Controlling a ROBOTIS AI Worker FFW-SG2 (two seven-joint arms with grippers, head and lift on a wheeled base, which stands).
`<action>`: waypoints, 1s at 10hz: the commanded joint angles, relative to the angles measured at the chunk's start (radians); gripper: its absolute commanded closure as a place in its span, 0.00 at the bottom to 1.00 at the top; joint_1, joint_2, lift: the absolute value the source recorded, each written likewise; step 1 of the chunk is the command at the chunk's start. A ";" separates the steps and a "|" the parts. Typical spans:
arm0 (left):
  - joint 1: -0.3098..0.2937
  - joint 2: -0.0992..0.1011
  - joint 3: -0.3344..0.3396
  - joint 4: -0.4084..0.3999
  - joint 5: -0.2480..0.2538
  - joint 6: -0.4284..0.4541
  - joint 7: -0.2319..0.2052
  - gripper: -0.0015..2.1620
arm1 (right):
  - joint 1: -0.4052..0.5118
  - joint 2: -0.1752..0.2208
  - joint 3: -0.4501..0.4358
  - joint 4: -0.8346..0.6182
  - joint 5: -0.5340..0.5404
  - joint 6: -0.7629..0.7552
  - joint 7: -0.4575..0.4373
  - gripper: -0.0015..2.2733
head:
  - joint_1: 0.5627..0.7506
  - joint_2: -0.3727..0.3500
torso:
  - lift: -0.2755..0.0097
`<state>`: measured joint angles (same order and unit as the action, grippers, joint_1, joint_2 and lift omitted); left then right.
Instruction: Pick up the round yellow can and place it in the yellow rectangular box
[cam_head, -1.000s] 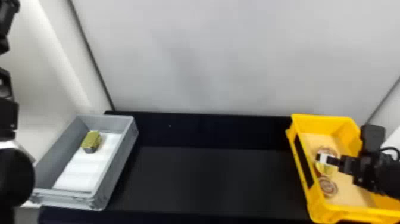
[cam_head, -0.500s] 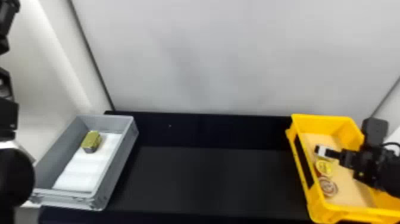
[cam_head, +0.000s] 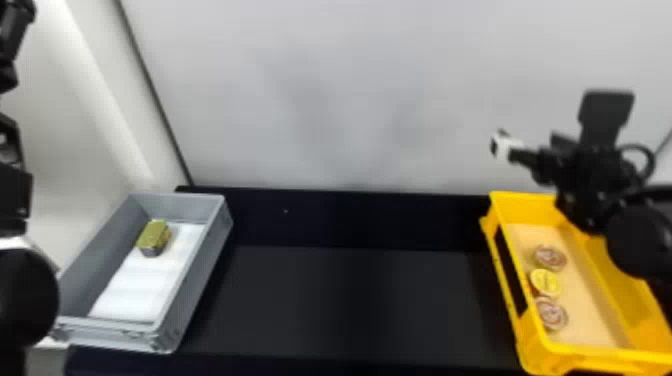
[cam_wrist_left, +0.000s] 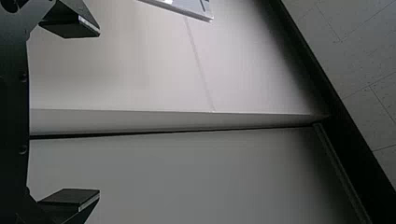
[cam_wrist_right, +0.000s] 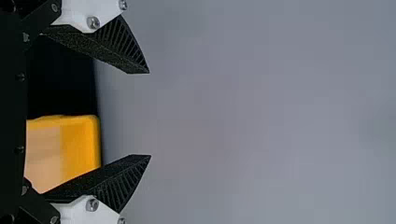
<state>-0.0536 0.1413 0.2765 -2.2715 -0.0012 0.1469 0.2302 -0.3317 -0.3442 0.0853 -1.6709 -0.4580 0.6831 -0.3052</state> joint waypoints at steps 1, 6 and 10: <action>0.001 0.000 0.003 0.001 -0.002 0.000 0.000 0.03 | -0.086 0.076 0.057 -0.176 0.153 -0.051 0.000 0.07 | 0.70 0.59 | 0.96; 0.008 0.000 0.009 0.003 -0.003 -0.006 -0.005 0.03 | -0.213 0.070 0.196 -0.352 0.245 -0.302 -0.051 0.02 | 0.70 0.59 | 0.96; 0.011 0.001 0.015 0.001 -0.006 -0.010 -0.008 0.03 | -0.221 0.036 0.168 -0.438 0.377 -0.292 -0.098 0.02 | 0.70 0.59 | 0.96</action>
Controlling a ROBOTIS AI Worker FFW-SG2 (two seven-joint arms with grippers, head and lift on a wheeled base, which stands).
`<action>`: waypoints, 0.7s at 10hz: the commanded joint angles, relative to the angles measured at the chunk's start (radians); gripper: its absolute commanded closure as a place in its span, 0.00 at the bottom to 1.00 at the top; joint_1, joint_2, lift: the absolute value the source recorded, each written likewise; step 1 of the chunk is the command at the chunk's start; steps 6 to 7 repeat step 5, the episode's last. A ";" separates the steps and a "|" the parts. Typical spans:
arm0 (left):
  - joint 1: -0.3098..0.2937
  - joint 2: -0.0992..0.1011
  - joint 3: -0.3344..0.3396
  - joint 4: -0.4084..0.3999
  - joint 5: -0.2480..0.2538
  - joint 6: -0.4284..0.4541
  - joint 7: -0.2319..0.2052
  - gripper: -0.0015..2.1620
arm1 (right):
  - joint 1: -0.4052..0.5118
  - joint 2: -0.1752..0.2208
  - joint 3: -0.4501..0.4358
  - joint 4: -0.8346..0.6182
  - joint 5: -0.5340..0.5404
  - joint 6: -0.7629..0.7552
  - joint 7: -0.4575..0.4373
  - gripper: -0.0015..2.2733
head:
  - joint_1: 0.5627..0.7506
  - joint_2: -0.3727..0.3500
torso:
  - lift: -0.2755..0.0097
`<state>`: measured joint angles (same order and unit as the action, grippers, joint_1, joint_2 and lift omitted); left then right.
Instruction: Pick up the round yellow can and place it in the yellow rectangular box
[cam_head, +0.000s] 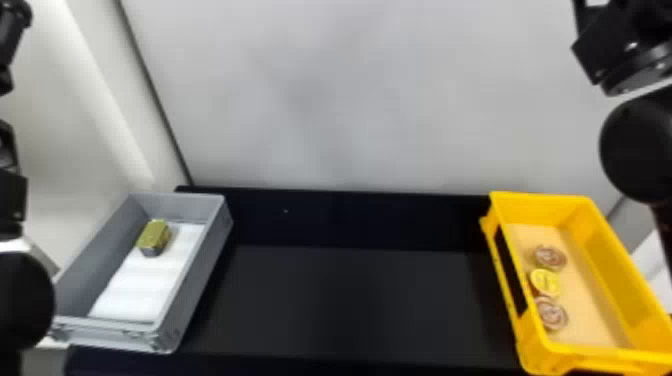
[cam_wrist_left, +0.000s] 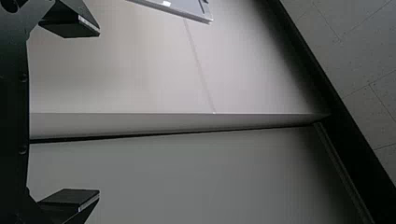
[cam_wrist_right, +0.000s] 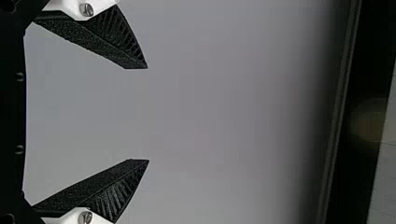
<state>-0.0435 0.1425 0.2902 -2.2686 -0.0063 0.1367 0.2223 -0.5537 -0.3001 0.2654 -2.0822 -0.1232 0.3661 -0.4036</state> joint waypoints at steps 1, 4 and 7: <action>0.001 0.000 0.001 -0.002 -0.001 0.000 -0.003 0.03 | 0.003 -0.007 -0.011 -0.032 0.060 0.025 0.016 0.03 | 0.70 0.59 | 0.96; 0.001 0.000 0.000 -0.003 -0.004 0.003 -0.009 0.03 | -0.005 0.009 -0.029 -0.058 0.060 0.073 0.042 0.05 | 0.70 0.59 | 0.96; -0.001 0.000 0.000 -0.003 -0.008 0.003 -0.009 0.03 | -0.005 0.010 -0.035 -0.058 0.050 0.076 0.029 0.05 | 0.70 0.59 | 0.96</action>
